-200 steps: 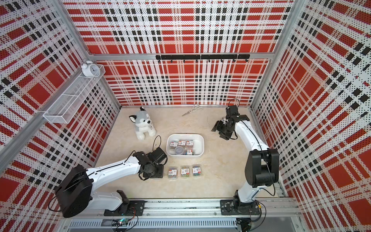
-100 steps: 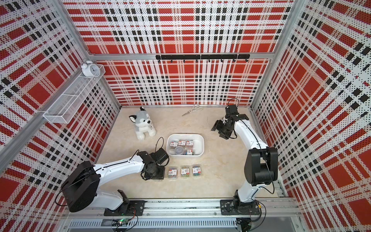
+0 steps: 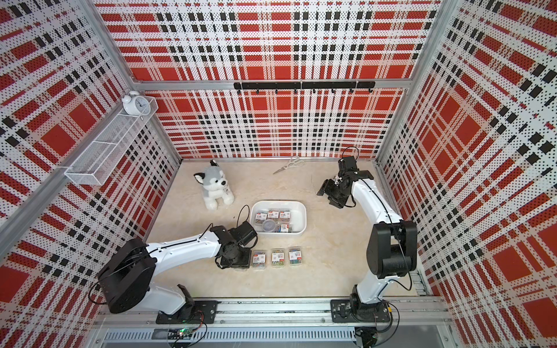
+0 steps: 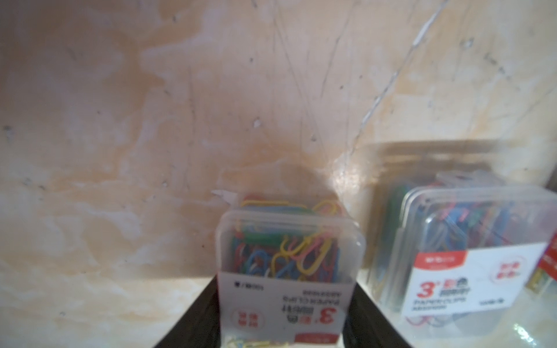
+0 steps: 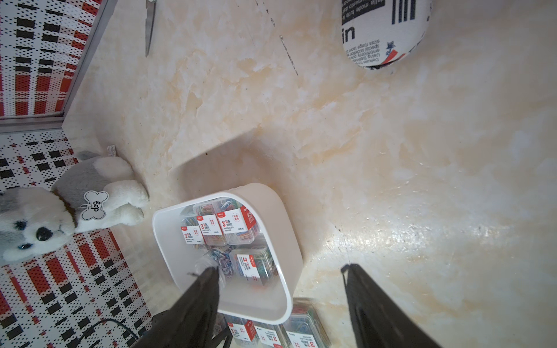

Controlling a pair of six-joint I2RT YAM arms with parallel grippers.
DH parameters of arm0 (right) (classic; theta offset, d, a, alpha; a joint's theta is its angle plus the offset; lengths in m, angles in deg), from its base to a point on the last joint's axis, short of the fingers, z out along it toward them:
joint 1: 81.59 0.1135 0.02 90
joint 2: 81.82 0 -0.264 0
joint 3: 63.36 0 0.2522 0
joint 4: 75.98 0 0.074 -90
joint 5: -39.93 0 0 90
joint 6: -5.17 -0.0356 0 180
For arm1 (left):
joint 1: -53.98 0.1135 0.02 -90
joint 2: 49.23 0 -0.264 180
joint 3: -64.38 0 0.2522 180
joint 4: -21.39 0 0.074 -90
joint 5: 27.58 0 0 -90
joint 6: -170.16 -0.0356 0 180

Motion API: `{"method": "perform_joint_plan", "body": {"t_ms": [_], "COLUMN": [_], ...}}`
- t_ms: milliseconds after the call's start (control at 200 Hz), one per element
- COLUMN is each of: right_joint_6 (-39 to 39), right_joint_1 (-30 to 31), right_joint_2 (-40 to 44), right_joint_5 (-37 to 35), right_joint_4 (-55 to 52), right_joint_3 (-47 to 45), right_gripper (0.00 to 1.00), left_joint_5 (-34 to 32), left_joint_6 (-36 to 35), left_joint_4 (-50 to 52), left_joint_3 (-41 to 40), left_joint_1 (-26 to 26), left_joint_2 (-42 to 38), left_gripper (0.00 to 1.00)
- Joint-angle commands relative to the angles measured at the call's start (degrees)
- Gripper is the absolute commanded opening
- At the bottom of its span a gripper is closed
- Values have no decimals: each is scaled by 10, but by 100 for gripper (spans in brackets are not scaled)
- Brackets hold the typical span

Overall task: Take the paper clips out of the storage box
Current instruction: Place the boxed paper clips at the center of the board.

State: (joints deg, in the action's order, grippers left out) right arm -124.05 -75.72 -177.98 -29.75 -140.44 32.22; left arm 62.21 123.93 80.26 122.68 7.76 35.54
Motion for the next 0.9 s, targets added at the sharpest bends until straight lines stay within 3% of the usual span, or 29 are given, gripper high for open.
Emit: {"method": "perform_joint_plan", "body": {"t_ms": [0,892], "right_joint_6": [5,3], "right_joint_1": [5,5], "right_joint_2": [-5,-14], "right_joint_5": [-5,-5], "right_joint_4": [-4,-4], "right_joint_3": [7,14], "right_gripper": [71,71], "left_joint_5": [2,-1], "left_joint_6": [7,18], "left_joint_4": [-8,-8], "left_joint_3": [15,22], "left_joint_1": [-4,8], "left_joint_2": [8,26], "left_gripper": [59,62]}}
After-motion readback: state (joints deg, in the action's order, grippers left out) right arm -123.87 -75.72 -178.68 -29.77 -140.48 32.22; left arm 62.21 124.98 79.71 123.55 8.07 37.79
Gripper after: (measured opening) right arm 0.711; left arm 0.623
